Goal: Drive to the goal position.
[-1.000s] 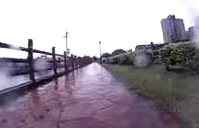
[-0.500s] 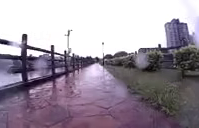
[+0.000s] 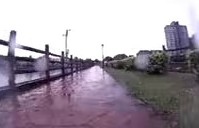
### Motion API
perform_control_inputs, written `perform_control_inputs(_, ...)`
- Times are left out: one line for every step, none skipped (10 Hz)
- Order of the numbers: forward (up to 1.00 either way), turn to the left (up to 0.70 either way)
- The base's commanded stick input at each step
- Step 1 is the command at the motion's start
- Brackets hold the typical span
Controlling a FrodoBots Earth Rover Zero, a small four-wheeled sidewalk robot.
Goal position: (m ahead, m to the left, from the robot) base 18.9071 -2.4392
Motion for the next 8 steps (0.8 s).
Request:
perform_control_inputs(1.00, 0.00)
perform_control_inputs(1.00, 0.00)
perform_control_inputs(1.00, 0.00)
perform_control_inputs(1.00, 0.00)
perform_control_inputs(1.00, 0.00)
perform_control_inputs(1.00, 0.00)
perform_control_inputs(1.00, 0.00)
perform_control_inputs(1.00, 0.00)
